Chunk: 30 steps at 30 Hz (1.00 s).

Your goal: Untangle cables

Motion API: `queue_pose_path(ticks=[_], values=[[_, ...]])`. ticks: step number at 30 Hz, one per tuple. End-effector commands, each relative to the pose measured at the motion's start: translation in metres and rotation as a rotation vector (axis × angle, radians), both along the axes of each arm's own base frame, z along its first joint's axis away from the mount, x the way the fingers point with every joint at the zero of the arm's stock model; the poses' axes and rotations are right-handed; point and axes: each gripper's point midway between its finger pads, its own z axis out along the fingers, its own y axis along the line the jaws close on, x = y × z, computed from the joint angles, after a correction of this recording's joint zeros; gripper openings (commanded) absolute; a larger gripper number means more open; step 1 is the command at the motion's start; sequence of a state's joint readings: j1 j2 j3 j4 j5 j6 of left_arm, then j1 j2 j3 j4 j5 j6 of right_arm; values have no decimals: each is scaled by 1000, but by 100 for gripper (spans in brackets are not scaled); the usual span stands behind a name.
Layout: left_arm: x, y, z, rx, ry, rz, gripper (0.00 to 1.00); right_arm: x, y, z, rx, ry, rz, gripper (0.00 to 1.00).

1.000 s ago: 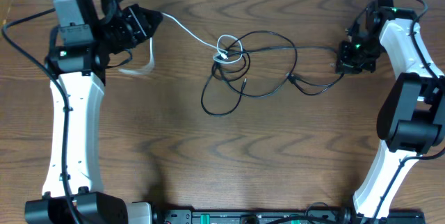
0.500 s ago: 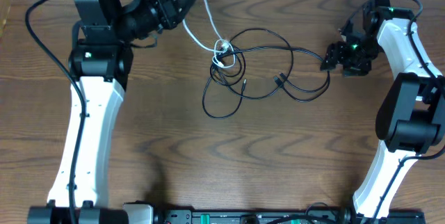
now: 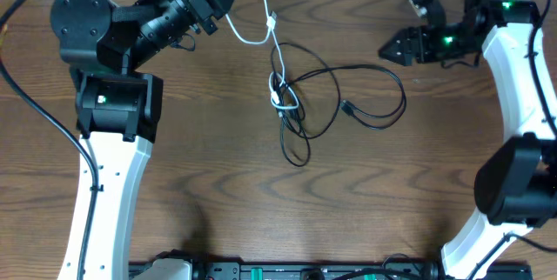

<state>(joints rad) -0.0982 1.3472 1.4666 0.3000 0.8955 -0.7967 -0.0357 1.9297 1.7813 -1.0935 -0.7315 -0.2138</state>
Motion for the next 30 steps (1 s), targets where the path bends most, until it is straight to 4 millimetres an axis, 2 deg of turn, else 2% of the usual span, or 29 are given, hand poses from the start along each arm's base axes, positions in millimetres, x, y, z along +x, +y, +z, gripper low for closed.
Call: queue_pose_path(ticks=[1,9,14,20,25,30], values=[[1,5,13,-78,41,29,7,-7,37,19,70,-60,113,75],[9,21,34,-214,51,107,8,-23,90,14,89,-77,266,75],[12,21,29,-210,76,111,7,-36,121,5,132,-7,308,71],[17,20,17,-198,131,119,7,-42,160,-26,137,145,277,61],[19,20,13,-196,154,123,7,-35,184,-59,75,227,190,59],[27,31,16,-311,243,159,8,-32,204,-70,85,220,195,59]])
